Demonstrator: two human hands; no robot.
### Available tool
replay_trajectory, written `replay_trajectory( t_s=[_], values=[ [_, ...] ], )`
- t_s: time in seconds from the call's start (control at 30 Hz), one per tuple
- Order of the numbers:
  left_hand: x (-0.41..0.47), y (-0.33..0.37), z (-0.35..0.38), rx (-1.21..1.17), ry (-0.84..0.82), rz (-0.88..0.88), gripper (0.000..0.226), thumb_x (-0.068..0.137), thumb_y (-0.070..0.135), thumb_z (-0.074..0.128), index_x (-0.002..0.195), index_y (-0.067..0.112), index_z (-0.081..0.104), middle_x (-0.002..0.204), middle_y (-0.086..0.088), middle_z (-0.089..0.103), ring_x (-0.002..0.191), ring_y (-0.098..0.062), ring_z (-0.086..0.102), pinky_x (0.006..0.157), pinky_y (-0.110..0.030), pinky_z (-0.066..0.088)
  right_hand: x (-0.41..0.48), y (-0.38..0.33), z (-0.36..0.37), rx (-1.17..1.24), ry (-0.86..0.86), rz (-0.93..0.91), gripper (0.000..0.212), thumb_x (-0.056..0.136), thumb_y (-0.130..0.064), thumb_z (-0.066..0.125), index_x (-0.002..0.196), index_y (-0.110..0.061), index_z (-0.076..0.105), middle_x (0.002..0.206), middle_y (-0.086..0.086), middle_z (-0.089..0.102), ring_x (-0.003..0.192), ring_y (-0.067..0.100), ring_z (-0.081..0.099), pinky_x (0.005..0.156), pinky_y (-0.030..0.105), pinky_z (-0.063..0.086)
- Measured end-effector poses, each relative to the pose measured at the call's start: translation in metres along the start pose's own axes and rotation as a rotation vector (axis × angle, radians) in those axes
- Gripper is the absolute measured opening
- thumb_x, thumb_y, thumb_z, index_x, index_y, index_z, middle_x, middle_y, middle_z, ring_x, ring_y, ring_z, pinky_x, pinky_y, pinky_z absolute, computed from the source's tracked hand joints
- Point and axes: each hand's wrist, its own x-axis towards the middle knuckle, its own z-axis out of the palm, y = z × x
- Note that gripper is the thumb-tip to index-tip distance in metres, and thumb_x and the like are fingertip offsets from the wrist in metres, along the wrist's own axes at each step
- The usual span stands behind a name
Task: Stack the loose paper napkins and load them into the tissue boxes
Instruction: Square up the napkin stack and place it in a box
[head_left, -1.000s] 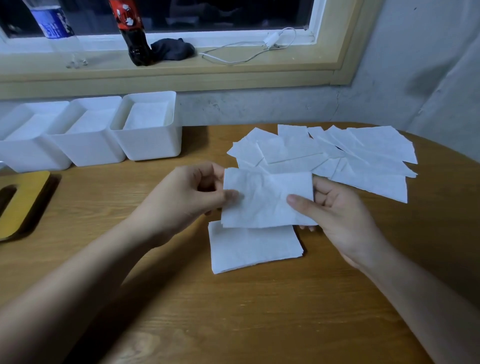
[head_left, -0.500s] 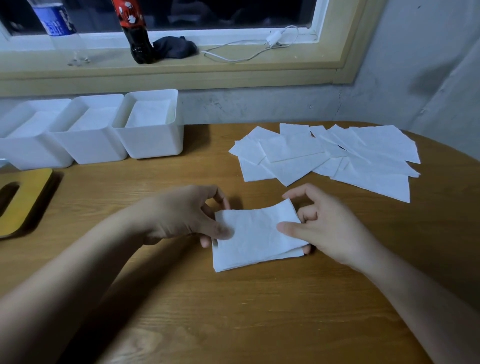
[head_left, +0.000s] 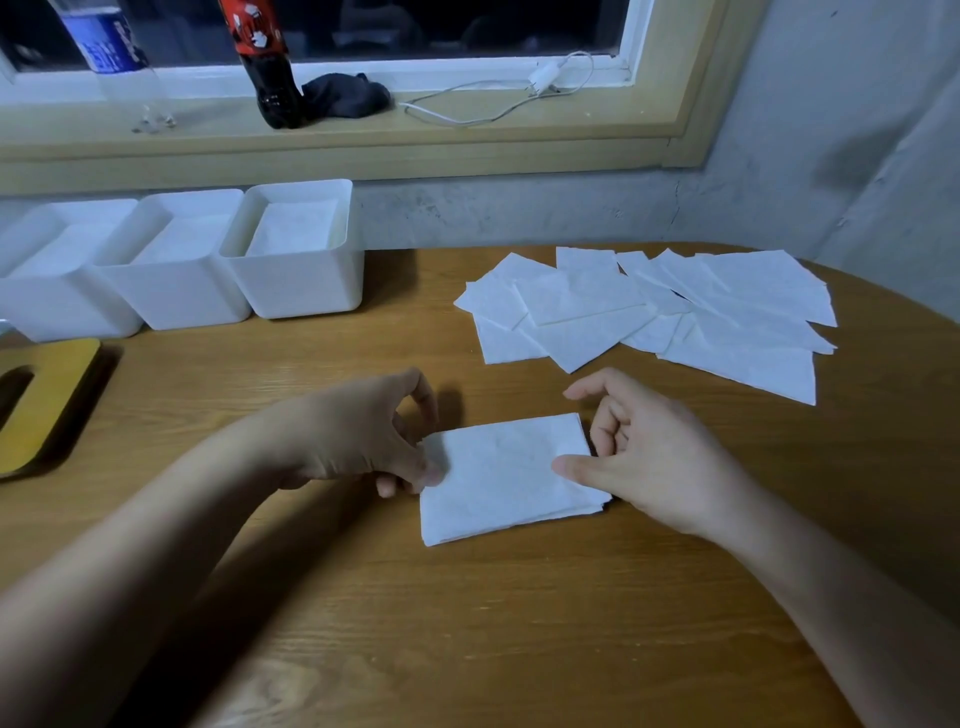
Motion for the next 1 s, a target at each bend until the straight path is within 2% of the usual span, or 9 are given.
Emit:
replay_trajectory(
  t_s=[0.07, 0.2, 0.33, 0.43, 0.5, 0.7, 0.8, 0.9, 1.0],
  values=[
    [0.001, -0.002, -0.001, 0.016, 0.049, 0.007, 0.046, 0.086, 0.033, 0.091, 0.12, 0.027, 0.06, 0.089, -0.005, 0.08, 0.066, -0.013, 0.065, 0.059, -0.025, 0.051, 0.002, 0.002, -0.001, -0.01, 0.035, 0.004, 0.048, 0.083, -0.039, 0.089, 0.12, -0.045, 0.06, 0.082, -0.005, 0.065, 0.068, 0.005, 0.062, 0.066, 0.019, 0.043],
    [0.003, -0.004, 0.004, 0.234, 0.246, 0.042, 0.046, 0.079, 0.071, 0.082, 0.107, 0.038, 0.069, 0.098, 0.011, 0.071, 0.088, -0.009, 0.066, 0.081, -0.031, 0.056, 0.003, 0.007, 0.0, -0.01, 0.132, -0.015, 0.031, 0.086, -0.039, 0.085, 0.111, -0.041, 0.066, 0.086, -0.009, 0.06, 0.068, 0.007, 0.057, 0.065, 0.019, 0.044],
    [0.005, -0.003, 0.011, 0.321, 0.231, 0.091, 0.046, 0.076, 0.071, 0.084, 0.106, 0.041, 0.066, 0.106, 0.017, 0.063, 0.095, -0.007, 0.062, 0.085, -0.031, 0.056, 0.002, 0.008, 0.004, -0.07, 0.102, -0.024, 0.038, 0.085, -0.057, 0.079, 0.118, -0.044, 0.067, 0.105, -0.02, 0.058, 0.096, 0.001, 0.057, 0.08, 0.015, 0.045],
    [0.006, -0.001, 0.013, 0.365, 0.219, 0.082, 0.045, 0.076, 0.069, 0.085, 0.106, 0.042, 0.066, 0.111, 0.019, 0.056, 0.097, -0.006, 0.059, 0.084, -0.028, 0.055, 0.001, 0.006, 0.005, -0.159, 0.042, -0.02, 0.054, 0.081, -0.069, 0.074, 0.129, -0.047, 0.064, 0.118, -0.03, 0.051, 0.112, -0.01, 0.044, 0.106, 0.026, 0.039],
    [0.006, 0.0, 0.014, 0.357, 0.215, 0.075, 0.042, 0.077, 0.067, 0.086, 0.104, 0.041, 0.068, 0.111, 0.02, 0.054, 0.096, -0.005, 0.059, 0.082, -0.026, 0.052, 0.0, 0.003, 0.004, -0.208, 0.019, -0.003, 0.059, 0.081, -0.071, 0.073, 0.134, -0.048, 0.061, 0.125, -0.033, 0.045, 0.113, -0.01, 0.032, 0.112, 0.03, 0.032],
    [0.005, 0.003, 0.015, 0.344, 0.181, 0.081, 0.035, 0.08, 0.061, 0.086, 0.1, 0.04, 0.066, 0.111, 0.022, 0.055, 0.097, -0.007, 0.059, 0.077, -0.027, 0.049, 0.0, 0.002, 0.005, -0.206, -0.035, -0.027, 0.057, 0.082, -0.068, 0.077, 0.133, -0.048, 0.062, 0.138, -0.036, 0.04, 0.123, -0.015, 0.024, 0.116, 0.029, 0.021],
    [0.004, 0.003, 0.017, 0.329, 0.204, 0.094, 0.034, 0.081, 0.056, 0.087, 0.097, 0.037, 0.065, 0.103, 0.017, 0.065, 0.092, -0.009, 0.062, 0.078, -0.035, 0.055, 0.001, 0.001, 0.004, -0.188, -0.074, -0.021, 0.05, 0.081, -0.065, 0.081, 0.124, -0.048, 0.063, 0.142, -0.037, 0.038, 0.127, -0.013, 0.025, 0.115, 0.03, 0.023],
    [0.004, 0.003, 0.017, 0.324, 0.196, 0.104, 0.032, 0.082, 0.051, 0.088, 0.093, 0.034, 0.064, 0.092, 0.012, 0.069, 0.085, -0.012, 0.062, 0.068, -0.032, 0.049, 0.0, -0.001, 0.004, -0.164, -0.094, -0.015, 0.046, 0.079, -0.06, 0.084, 0.115, -0.047, 0.059, 0.141, -0.037, 0.04, 0.119, -0.018, 0.03, 0.112, 0.029, 0.026],
    [0.003, 0.002, 0.017, 0.276, 0.198, 0.133, 0.031, 0.081, 0.047, 0.09, 0.096, 0.039, 0.063, 0.092, 0.014, 0.071, 0.086, -0.01, 0.064, 0.07, -0.031, 0.05, -0.001, -0.002, 0.004, -0.133, -0.085, 0.01, 0.049, 0.077, -0.057, 0.087, 0.112, -0.048, 0.054, 0.135, -0.038, 0.045, 0.123, -0.018, 0.032, 0.103, 0.029, 0.032]
  ],
)
